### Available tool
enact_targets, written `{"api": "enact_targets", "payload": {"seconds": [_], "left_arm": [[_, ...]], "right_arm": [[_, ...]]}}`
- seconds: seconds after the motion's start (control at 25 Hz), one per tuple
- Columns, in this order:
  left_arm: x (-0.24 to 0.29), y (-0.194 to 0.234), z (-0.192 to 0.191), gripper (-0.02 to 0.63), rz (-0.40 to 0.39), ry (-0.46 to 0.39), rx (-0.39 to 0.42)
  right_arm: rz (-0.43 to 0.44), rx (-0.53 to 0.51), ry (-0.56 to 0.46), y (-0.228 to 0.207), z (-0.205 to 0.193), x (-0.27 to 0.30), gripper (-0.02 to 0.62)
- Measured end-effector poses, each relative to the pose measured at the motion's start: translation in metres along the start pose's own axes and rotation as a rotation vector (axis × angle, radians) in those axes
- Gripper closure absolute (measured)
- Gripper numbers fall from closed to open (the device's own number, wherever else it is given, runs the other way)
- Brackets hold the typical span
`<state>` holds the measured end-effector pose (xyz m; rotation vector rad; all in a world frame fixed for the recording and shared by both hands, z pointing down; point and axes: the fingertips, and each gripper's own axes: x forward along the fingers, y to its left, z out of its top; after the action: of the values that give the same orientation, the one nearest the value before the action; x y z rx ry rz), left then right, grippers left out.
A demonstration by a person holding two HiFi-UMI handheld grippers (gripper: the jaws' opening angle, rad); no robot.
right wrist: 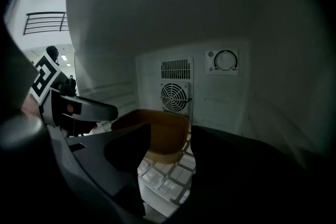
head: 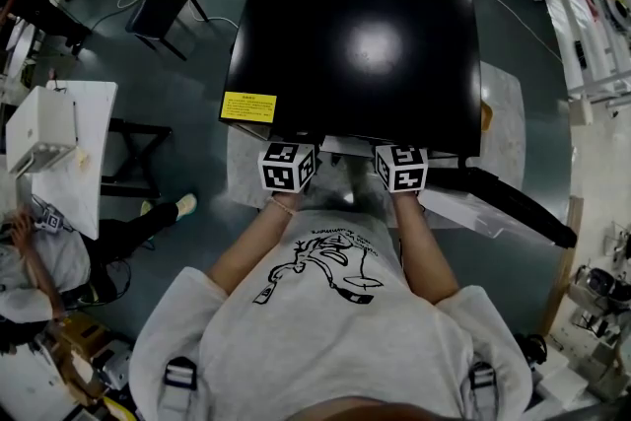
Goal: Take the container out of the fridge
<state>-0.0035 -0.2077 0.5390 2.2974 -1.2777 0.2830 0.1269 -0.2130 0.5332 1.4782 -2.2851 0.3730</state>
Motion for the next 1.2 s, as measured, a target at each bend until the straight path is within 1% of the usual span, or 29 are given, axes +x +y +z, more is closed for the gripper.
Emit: {"api": "enact_targets", "payload": {"seconds": [0.4,0.68,0.92,1.2], "left_arm": [[0.015,-0.001,-0.005,0.391,-0.009,0.025,-0.018],[0.02,0.0,-0.005,0.391,-0.005,0.036,-0.023],[0.022,0.002,-0.003,0.391,-0.001,0.037,-0.028],[0.02,0.0,-0.003,0.391,-0.021,0.036,-0.035]], "right_arm": [[-0.001,0.032,0.053,-0.008,-0.014,0.015,0.36],[0.023,0.062,0.086,-0.004,-0.018,0.022,0.36],[0.032,0.087,0.091,-0.005,-0.019,0.024,0.36],[0.064,0.103,0.087,0.003,-0.017,0.022,0.36]]}}
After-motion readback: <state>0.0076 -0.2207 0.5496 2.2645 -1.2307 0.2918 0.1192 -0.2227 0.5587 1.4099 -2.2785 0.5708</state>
